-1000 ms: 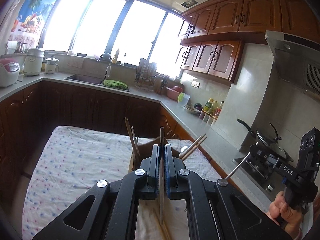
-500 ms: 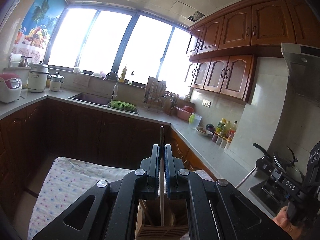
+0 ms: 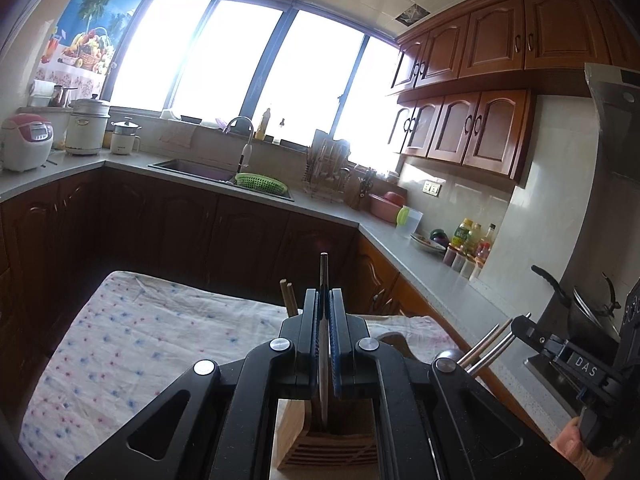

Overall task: Organize utensils
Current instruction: 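Lower the chopsticks into the caddy and open both tools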

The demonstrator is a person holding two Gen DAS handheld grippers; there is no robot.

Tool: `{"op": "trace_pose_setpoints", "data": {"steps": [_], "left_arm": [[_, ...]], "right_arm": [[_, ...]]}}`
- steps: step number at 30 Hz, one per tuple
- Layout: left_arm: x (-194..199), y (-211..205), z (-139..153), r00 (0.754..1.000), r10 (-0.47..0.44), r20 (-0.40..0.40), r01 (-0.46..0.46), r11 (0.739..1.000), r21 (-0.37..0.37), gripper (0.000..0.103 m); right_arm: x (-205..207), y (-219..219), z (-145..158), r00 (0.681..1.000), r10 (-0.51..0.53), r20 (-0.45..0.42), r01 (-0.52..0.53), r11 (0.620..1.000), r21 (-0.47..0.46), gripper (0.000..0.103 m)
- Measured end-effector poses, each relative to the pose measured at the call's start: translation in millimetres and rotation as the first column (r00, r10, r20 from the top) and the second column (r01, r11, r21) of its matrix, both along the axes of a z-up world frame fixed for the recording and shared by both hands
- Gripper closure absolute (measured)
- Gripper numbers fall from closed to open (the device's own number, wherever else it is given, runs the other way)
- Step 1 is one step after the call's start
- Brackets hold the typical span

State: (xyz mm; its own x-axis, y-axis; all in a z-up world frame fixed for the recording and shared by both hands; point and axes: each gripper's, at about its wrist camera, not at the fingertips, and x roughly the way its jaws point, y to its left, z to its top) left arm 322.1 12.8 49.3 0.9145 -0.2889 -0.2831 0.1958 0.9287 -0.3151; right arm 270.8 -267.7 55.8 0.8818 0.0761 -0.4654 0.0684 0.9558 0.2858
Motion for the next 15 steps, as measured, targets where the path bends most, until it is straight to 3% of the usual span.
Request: {"op": "trace_pose_setpoints", "data": {"steps": [7,15], "left_arm": [[8.2,2.5,-15.3,0.998,-0.013,-0.063,0.013,1.000,-0.004,0.100],[8.3,8.1,-15.2,0.997,-0.013,-0.072,0.012,1.000,-0.007,0.099]], "right_arm": [[6.3,10.3,-13.7,0.998,0.028,-0.058,-0.029,0.999,-0.016,0.099],[6.7,12.4,-15.3,0.997,0.026,-0.066,-0.028,0.999,-0.026,0.099]]}}
